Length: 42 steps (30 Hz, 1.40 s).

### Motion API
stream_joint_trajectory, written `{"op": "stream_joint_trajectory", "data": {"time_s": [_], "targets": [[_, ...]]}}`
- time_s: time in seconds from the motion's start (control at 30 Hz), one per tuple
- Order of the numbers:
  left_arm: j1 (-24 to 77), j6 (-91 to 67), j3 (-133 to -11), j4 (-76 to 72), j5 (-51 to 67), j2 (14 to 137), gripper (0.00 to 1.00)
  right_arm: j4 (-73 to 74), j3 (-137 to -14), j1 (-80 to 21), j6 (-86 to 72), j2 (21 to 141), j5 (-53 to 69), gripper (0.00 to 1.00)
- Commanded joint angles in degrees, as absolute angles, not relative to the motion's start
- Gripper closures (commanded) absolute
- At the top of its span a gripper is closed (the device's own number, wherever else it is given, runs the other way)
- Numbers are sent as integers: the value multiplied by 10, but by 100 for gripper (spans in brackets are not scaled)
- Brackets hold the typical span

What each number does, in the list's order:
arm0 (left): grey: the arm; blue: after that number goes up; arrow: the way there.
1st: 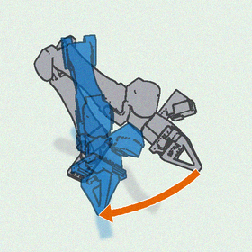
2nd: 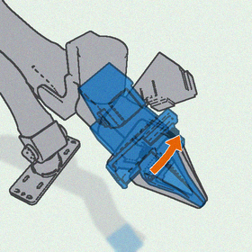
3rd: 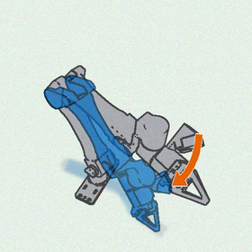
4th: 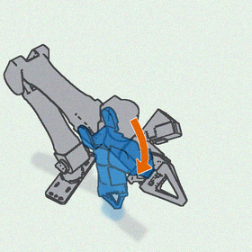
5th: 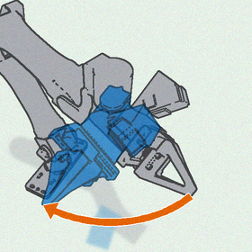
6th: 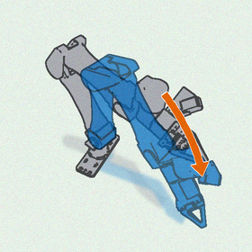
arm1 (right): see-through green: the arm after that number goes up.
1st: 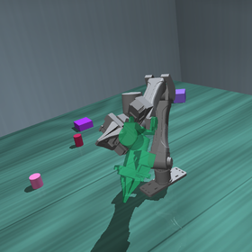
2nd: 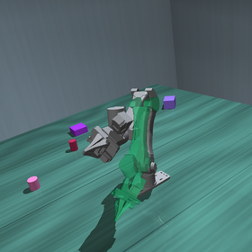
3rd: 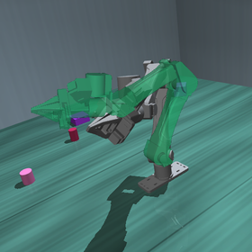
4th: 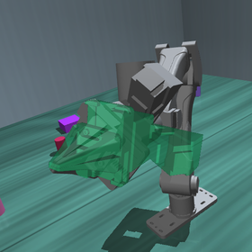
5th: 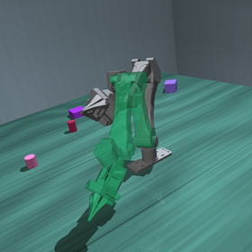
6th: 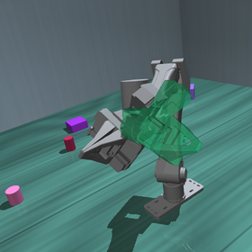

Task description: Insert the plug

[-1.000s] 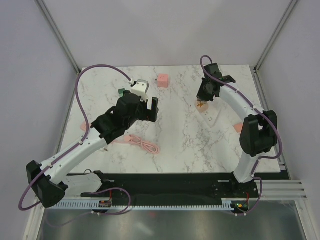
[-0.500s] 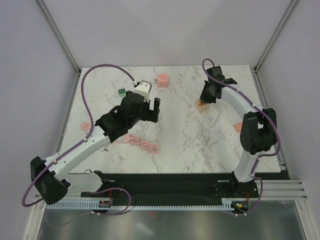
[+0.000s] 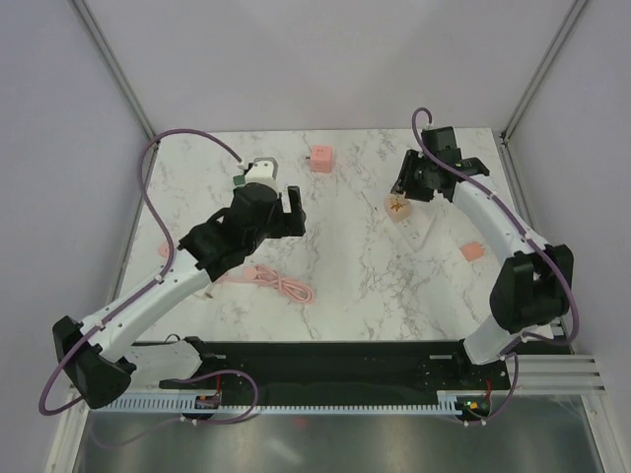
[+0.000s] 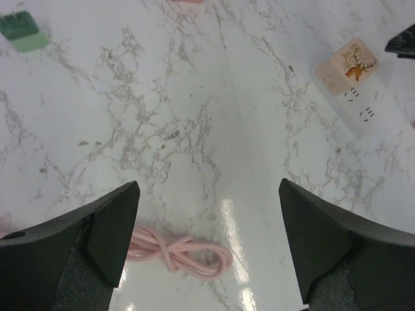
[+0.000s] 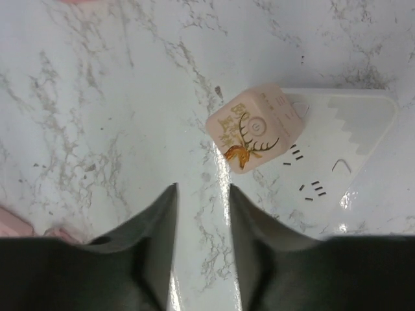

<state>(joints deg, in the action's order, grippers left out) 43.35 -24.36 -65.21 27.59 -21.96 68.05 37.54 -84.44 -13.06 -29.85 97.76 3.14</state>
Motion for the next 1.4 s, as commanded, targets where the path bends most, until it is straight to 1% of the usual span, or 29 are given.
{"op": "stream_joint_trajectory", "data": {"time_s": [0.0, 0.03, 0.07, 0.1, 0.17, 0.27, 0.33, 0.37, 0.43, 0.6, 0.83, 1.17, 1.37], "targets": [[406, -428, -656, 343, -265, 616, 6, 356, -796, -148, -291, 870, 63, 48], [385, -448, -649, 355, -261, 604, 8, 351, -768, -152, -292, 840, 68, 44], [371, -466, -643, 379, -258, 594, 9, 343, -753, -156, -291, 825, 79, 28], [356, -503, -633, 395, -258, 586, 10, 340, -743, -165, -292, 810, 82, 24], [302, -530, -627, 437, -264, 572, 11, 335, -713, -172, -289, 774, 91, 18], [221, -588, -613, 476, -262, 579, 11, 325, -676, -176, -296, 730, 101, 16], [176, -615, -595, 488, -247, 591, 9, 312, -647, -178, -301, 703, 122, 16], [168, -626, -590, 491, -240, 612, 8, 309, -642, -178, -301, 695, 129, 13], [166, -639, -577, 488, -240, 639, 5, 309, -629, -179, -300, 680, 131, 11], [166, -687, -540, 487, -245, 713, 6, 316, -617, -179, -292, 664, 140, 10], [166, -736, -512, 487, -287, 763, 10, 326, -612, -179, -289, 651, 141, 10], [166, -762, -463, 426, -298, 776, 12, 326, -625, -179, -301, 657, 157, 12], [166, -768, -467, 414, -305, 805, 12, 326, -627, -180, -303, 651, 159, 11]]}}
